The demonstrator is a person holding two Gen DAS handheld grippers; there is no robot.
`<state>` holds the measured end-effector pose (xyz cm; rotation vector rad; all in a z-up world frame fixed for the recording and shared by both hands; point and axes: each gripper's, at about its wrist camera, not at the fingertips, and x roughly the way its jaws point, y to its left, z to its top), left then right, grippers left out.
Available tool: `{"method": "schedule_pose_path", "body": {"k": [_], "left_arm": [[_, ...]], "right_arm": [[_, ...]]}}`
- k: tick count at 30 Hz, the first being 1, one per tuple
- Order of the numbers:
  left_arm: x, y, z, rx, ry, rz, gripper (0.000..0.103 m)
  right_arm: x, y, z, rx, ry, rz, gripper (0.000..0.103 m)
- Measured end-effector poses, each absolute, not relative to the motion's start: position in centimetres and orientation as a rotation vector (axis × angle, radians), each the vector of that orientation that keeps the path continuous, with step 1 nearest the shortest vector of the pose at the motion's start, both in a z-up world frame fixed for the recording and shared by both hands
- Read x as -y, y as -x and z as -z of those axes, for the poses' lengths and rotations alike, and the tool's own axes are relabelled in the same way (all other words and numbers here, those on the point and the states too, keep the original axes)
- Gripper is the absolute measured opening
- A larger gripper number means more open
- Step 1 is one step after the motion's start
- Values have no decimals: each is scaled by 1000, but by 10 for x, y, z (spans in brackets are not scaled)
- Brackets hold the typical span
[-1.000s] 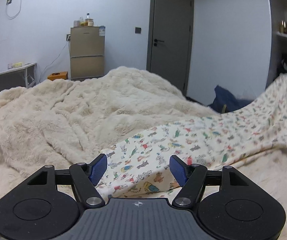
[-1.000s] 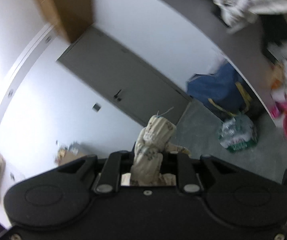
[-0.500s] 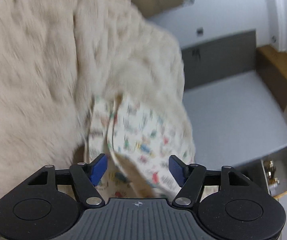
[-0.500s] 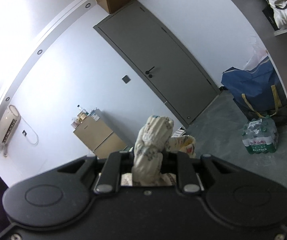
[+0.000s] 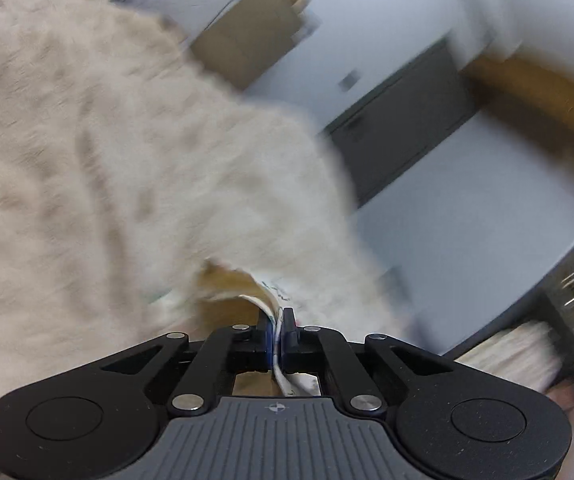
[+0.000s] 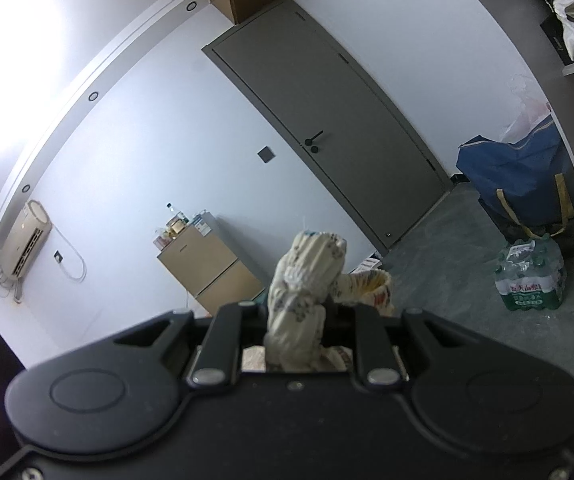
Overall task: Fold clothes
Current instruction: 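Lift the pants high with both tools to hang them straight, then lay the pants folded onto the blanket, opening the left tool then the right tool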
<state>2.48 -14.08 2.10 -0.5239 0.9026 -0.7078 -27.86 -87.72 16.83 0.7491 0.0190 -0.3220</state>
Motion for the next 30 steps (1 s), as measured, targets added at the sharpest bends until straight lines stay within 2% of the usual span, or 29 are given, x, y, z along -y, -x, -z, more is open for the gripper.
{"method": "schedule_pose_path", "body": {"k": [2,4,7,8,9,12,17,23,26,30], "left_arm": [[133,-20,-21,-881,544,649,9],[121,-10,-32,-813,600,637,15],[113,8,-56,-716,654,764,39],[116,14,-64,-693,660,823,52],[127,22,-70,-695,619,890,55],[161,43,-76,-710,486,1002,55],[177,69,-60,-676,427,1031,55],[119,77,-55,-593,534,817,59],[89,83,-61,-554,544,724,64],[72,82,-55,-547,586,691,65]], "right_arm": [[872,277,-172,-21,-738,315,17],[864,276,-178,-22,-719,308,17],[846,269,-192,-28,-675,292,17],[840,266,-197,-30,-658,286,17],[829,260,-205,-32,-632,276,17],[796,243,-228,-39,-555,243,17],[724,205,-266,-62,-422,181,17],[627,155,-296,-102,-303,113,17],[579,132,-301,-136,-246,78,17],[499,101,-293,-193,-132,16,17]]}}
